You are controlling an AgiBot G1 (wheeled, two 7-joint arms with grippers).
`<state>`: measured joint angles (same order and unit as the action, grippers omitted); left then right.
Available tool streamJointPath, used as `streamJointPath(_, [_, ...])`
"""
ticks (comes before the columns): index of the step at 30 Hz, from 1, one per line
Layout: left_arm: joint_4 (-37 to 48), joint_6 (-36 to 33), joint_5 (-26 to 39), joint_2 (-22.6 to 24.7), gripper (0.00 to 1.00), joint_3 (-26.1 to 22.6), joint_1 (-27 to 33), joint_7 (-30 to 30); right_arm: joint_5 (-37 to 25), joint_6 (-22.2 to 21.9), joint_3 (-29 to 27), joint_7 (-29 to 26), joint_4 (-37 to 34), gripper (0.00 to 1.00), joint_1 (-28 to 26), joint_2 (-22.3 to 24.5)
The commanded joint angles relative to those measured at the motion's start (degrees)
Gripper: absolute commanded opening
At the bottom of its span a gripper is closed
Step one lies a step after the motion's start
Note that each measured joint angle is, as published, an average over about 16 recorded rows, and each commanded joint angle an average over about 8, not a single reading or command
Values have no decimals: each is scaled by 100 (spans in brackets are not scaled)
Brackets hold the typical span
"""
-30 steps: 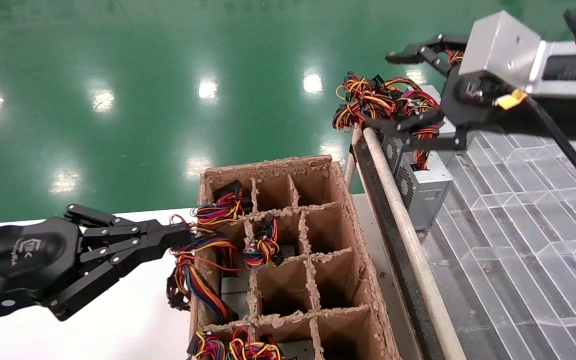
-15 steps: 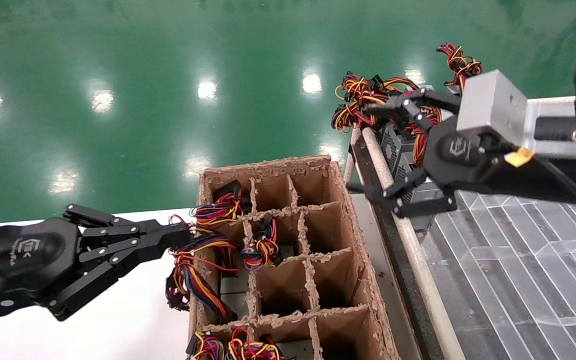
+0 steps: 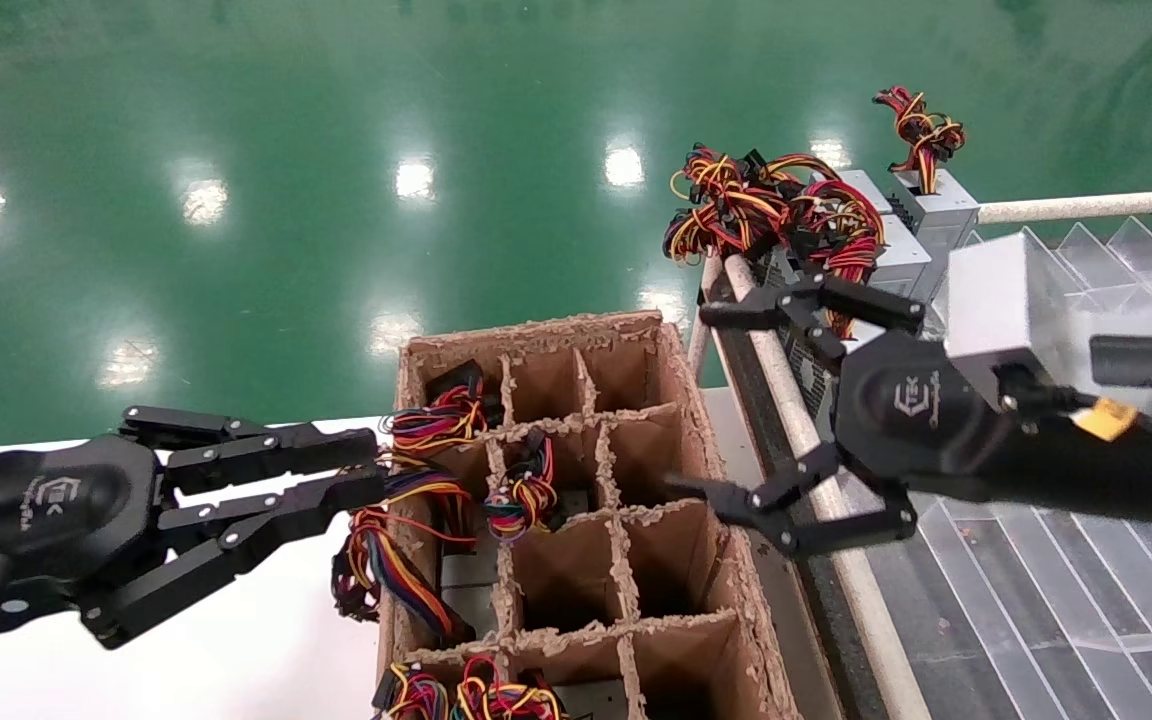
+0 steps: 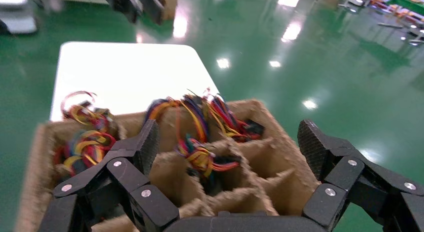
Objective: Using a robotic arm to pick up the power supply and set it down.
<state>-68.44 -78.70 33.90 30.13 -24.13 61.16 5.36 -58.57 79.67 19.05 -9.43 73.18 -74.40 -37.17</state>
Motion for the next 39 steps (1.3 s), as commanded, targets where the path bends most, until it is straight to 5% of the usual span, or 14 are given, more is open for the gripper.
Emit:
streamJointPath(1, [0, 0, 0, 0, 100, 0, 0, 0, 142, 51, -26, -11, 3, 100, 109, 18])
streamJointPath(24, [1, 1, 0, 0, 100, 1, -1, 0, 1697, 609, -307, -133, 38, 100, 1304, 218])
streamJointPath(39, [1, 2, 0, 0, 100, 1, -1, 0, 1739, 626, -323, -137, 39, 100, 1332, 227])
